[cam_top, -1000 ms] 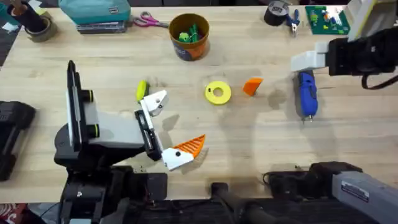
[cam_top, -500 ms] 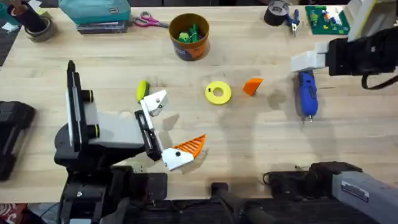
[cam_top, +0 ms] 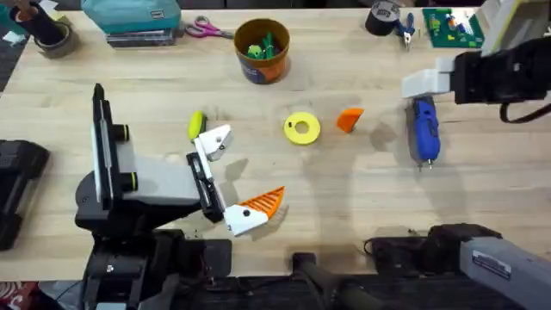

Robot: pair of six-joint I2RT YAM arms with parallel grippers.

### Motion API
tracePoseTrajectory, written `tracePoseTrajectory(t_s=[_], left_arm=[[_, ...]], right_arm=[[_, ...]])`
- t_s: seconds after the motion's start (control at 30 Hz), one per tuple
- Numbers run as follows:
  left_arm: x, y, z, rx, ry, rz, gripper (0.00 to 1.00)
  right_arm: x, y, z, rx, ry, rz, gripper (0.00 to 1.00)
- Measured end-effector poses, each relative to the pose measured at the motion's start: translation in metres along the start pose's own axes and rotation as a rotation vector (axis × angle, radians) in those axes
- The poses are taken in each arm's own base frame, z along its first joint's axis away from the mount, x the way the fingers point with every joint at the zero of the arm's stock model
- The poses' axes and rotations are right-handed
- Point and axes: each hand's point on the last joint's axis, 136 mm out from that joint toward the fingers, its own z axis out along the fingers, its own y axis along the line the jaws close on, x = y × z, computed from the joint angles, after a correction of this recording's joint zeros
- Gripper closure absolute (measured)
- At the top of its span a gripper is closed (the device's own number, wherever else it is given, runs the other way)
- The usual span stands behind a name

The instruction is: Pick up the gripper from the table and insert it into the empty holder that is missing its gripper. Then pick up a screw, insert it into the mounting hole, and use the screwdriver to tighten it. Finally, clean up the table by picking up the vegetable and placing it into the bucket.

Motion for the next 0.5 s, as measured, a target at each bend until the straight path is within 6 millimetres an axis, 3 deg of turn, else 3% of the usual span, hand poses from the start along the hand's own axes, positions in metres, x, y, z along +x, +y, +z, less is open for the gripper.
tracePoseTrajectory(t_s=[0.17,0.3,0.5], left_arm=[[0.000,0.000,0.000,0.000,0.000,0.000,0.016],[0.000,0.000,0.000,0.000,0.000,0.000,0.015],[0.000,0.000,0.000,0.000,0.000,0.000,0.015]], right_arm=[[0.001,0.004,-0.013,-0.007,0.015,-0.049,0.004],[-0.017,0.023,-0.040,-0.037,-0.003,-0.190,0.003],[-0.023,0.047,-0.041,-0.078,0.059,-0.355,0.004]])
